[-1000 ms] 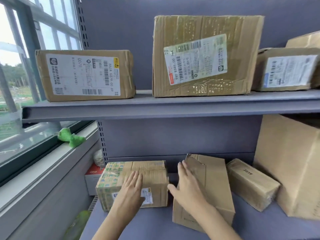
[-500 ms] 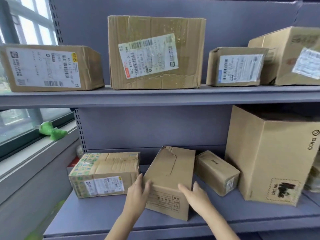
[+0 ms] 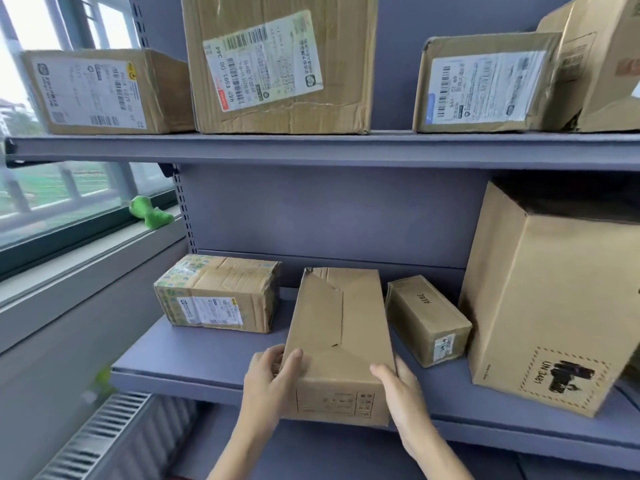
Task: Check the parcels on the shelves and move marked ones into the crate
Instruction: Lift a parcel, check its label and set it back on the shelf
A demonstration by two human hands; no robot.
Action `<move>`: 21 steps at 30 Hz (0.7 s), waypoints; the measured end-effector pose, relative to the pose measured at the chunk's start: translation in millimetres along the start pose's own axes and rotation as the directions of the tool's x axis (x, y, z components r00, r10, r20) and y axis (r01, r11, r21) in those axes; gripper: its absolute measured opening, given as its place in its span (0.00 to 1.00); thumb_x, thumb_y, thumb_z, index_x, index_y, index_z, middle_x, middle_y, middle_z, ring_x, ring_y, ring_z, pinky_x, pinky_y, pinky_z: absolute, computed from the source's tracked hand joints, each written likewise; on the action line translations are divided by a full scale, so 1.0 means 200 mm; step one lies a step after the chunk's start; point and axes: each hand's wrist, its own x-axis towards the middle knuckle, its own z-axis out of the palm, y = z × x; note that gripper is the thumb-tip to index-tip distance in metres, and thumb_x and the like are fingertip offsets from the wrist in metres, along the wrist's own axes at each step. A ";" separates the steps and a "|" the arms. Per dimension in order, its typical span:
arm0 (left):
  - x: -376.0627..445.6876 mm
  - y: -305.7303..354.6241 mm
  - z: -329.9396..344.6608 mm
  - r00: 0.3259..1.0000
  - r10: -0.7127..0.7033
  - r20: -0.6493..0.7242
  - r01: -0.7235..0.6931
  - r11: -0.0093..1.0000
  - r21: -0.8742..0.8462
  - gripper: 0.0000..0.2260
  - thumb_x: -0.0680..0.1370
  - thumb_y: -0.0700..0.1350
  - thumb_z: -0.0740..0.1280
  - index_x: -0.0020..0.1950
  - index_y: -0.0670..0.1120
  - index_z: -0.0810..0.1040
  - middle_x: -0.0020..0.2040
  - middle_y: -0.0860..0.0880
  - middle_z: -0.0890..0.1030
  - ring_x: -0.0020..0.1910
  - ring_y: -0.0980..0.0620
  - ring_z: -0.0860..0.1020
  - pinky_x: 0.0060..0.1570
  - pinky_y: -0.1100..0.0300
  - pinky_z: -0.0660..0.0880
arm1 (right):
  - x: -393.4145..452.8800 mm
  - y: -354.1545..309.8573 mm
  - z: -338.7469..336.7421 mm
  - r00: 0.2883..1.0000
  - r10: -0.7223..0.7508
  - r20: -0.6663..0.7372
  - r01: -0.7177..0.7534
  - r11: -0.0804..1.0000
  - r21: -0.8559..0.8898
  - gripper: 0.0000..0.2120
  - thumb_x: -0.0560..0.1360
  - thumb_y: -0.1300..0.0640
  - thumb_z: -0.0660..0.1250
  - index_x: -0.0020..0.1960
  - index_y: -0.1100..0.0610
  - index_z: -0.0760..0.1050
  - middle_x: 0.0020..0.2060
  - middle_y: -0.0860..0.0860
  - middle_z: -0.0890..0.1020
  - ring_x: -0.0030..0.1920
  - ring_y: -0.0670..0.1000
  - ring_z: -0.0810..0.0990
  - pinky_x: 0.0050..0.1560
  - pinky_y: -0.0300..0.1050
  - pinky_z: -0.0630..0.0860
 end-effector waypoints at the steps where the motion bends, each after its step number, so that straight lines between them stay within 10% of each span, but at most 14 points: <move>1: -0.03 0.00 0.01 1.000 -0.022 -0.006 0.022 1.000 0.003 0.08 0.73 0.56 0.67 0.49 0.55 0.76 0.52 0.53 0.76 0.49 0.60 0.76 0.46 0.61 0.72 | -0.01 0.02 -0.02 0.999 -0.021 0.035 0.020 1.000 0.024 0.14 0.76 0.61 0.61 0.59 0.48 0.71 0.50 0.42 0.80 0.51 0.43 0.77 0.44 0.37 0.72; 4: -0.14 -0.02 0.00 0.996 -0.082 -0.041 0.081 0.996 -0.025 0.18 0.61 0.60 0.67 0.48 0.55 0.76 0.50 0.51 0.78 0.47 0.55 0.78 0.47 0.56 0.75 | -0.06 0.09 -0.09 0.986 -0.078 0.148 0.065 0.994 0.092 0.22 0.73 0.63 0.66 0.61 0.45 0.67 0.54 0.37 0.76 0.55 0.37 0.74 0.46 0.33 0.72; 10: -0.23 -0.07 -0.04 0.985 -0.171 -0.003 0.171 0.983 -0.072 0.10 0.75 0.47 0.69 0.54 0.56 0.74 0.51 0.53 0.82 0.51 0.54 0.79 0.51 0.55 0.75 | -0.15 0.18 -0.12 0.956 -0.062 0.288 0.024 0.991 0.134 0.36 0.51 0.50 0.68 0.59 0.45 0.67 0.58 0.44 0.76 0.58 0.43 0.75 0.52 0.41 0.73; 16: -0.15 -0.01 -0.07 0.990 -0.128 0.055 0.131 0.989 -0.069 0.28 0.61 0.59 0.71 0.60 0.56 0.72 0.53 0.55 0.81 0.52 0.54 0.80 0.55 0.51 0.76 | -0.21 0.21 -0.12 0.940 -0.054 0.336 0.040 0.998 0.049 0.39 0.49 0.52 0.69 0.60 0.44 0.65 0.59 0.40 0.74 0.60 0.39 0.73 0.57 0.40 0.71; 21: -0.09 0.08 -0.02 0.997 0.023 0.070 -0.017 0.997 -0.074 0.22 0.65 0.54 0.68 0.59 0.56 0.72 0.52 0.58 0.81 0.50 0.63 0.77 0.43 0.69 0.72 | -0.14 0.10 -0.16 0.968 -0.089 0.234 0.050 0.984 0.169 0.40 0.46 0.48 0.76 0.55 0.54 0.69 0.56 0.54 0.77 0.56 0.47 0.76 0.56 0.41 0.73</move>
